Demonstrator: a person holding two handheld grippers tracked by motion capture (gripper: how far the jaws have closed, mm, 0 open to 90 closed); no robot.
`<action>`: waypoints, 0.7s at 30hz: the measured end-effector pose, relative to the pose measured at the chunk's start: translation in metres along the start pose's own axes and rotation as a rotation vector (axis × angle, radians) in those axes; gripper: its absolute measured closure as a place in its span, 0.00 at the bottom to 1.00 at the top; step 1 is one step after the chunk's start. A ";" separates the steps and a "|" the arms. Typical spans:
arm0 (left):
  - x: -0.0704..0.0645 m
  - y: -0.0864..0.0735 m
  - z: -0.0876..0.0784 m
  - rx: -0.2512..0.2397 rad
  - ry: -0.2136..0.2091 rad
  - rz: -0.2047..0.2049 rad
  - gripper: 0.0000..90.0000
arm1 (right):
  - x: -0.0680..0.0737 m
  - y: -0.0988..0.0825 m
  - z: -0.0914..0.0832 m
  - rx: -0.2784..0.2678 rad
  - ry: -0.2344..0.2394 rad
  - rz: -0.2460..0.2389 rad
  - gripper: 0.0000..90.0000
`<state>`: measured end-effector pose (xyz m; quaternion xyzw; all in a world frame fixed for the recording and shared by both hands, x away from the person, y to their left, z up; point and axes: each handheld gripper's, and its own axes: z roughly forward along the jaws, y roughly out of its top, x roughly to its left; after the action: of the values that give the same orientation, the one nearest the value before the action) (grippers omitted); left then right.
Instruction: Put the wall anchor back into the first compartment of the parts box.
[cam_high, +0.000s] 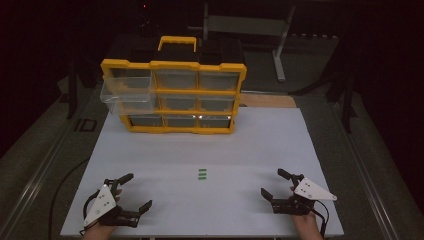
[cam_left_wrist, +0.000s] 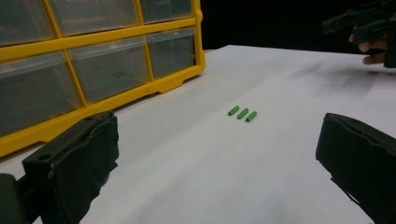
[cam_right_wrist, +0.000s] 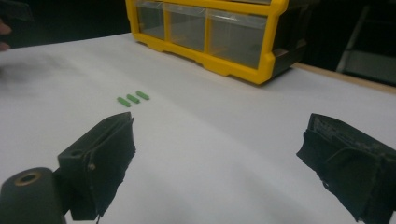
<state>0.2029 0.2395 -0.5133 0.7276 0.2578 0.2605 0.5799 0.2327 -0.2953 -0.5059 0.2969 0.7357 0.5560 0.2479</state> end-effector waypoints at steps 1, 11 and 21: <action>0.001 0.000 0.000 0.000 0.000 -0.005 0.00 | 0.000 0.000 0.000 -0.003 0.002 0.000 0.10; 0.003 -0.002 0.000 0.007 0.010 -0.022 0.00 | -0.002 0.002 -0.002 -0.026 -0.016 0.044 0.10; 0.000 0.005 0.003 0.013 -0.012 -0.028 0.00 | -0.001 0.002 -0.004 -0.051 -0.004 0.028 0.10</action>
<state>0.2055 0.2358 -0.5086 0.7291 0.2661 0.2465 0.5804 0.2310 -0.2980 -0.5026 0.3017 0.7166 0.5774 0.2492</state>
